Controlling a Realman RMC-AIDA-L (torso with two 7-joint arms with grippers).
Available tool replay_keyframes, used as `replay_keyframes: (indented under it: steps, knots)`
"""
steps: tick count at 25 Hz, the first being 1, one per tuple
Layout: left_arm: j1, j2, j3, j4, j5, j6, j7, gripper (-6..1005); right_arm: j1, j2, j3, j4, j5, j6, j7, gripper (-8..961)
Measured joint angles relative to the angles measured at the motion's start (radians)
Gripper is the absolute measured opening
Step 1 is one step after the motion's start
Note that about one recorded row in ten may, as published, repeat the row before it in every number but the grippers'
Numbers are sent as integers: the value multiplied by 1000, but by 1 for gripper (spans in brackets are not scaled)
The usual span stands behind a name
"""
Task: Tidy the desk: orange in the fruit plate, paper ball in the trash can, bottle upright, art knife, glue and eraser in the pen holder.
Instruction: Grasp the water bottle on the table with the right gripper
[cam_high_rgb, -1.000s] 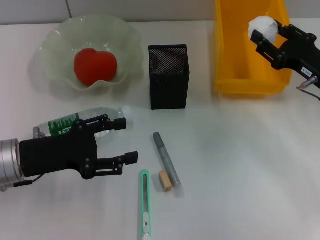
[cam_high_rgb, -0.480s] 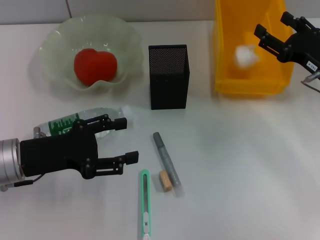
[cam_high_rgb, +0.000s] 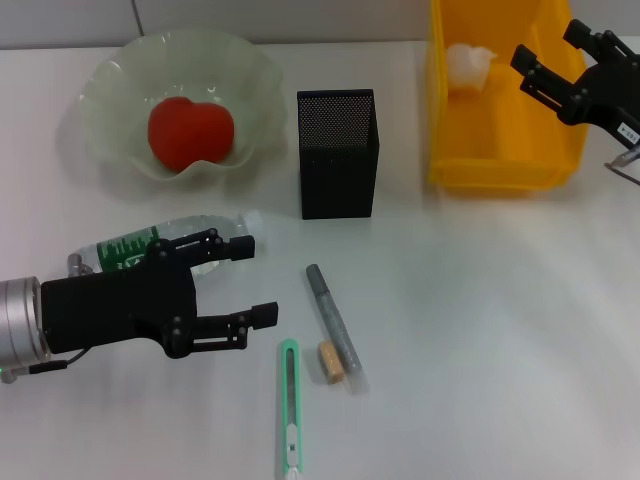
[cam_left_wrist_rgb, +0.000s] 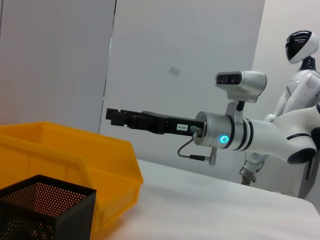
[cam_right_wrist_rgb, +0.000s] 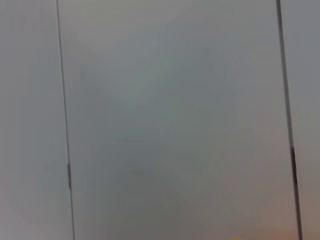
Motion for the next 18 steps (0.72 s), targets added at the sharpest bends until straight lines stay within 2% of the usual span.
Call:
replay_keyframes:
  steps: [7,11,13,14,18]
  knots:
    - [0,0,0,0,0,0,0,746,-26,-1,-7,0,2,-67,32,802]
    - [0,1,0,0,0,-3,0,744,-66,-4,-26,-8,-6,-188,52,801]
    - [0,1,0,0,0,-5,0,743,-107,-9,-117,-31,-13,-286,58,801]
    - [0,1,0,0,0,-6,0,743,-107,-9,-117,-31,-13,-286,58,801]
    - [-4,2,-1,0,0,-6,-2,740,-164,-13,-293,-91,-32,-355,68,800]
